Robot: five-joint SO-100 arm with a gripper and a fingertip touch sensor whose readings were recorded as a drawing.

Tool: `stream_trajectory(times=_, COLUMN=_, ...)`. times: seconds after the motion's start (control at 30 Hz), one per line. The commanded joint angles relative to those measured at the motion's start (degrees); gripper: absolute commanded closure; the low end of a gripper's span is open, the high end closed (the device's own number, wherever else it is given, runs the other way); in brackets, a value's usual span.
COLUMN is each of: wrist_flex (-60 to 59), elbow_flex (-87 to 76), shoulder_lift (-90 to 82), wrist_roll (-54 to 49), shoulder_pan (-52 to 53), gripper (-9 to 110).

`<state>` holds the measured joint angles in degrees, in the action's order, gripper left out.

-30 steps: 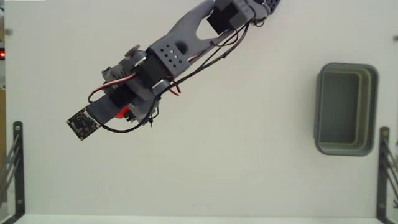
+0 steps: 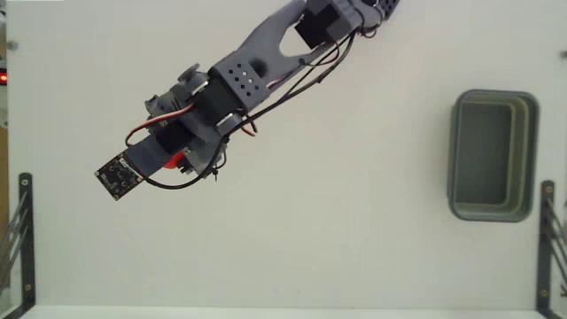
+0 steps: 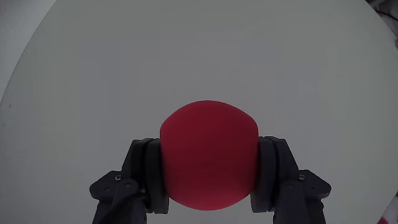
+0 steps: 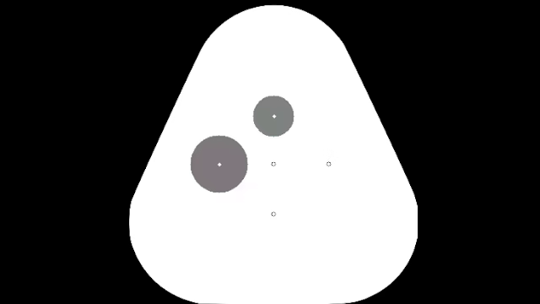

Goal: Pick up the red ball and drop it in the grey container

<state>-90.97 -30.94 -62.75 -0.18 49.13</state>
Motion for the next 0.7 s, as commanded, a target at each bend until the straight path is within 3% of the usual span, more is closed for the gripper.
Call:
stream_trajectory(times=0.0, wrist_flex=-0.5, elbow_flex=2.8, shoulder_lift=-2.5, wrist_roll=0.2, shoulder_pan=0.3, gripper=31)
stream_trajectory(times=0.67, wrist_flex=0.2, elbow_flex=-0.2, shoulder_lift=-4.7, wrist_roll=0.2, shoulder_pan=-6.5, gripper=31)
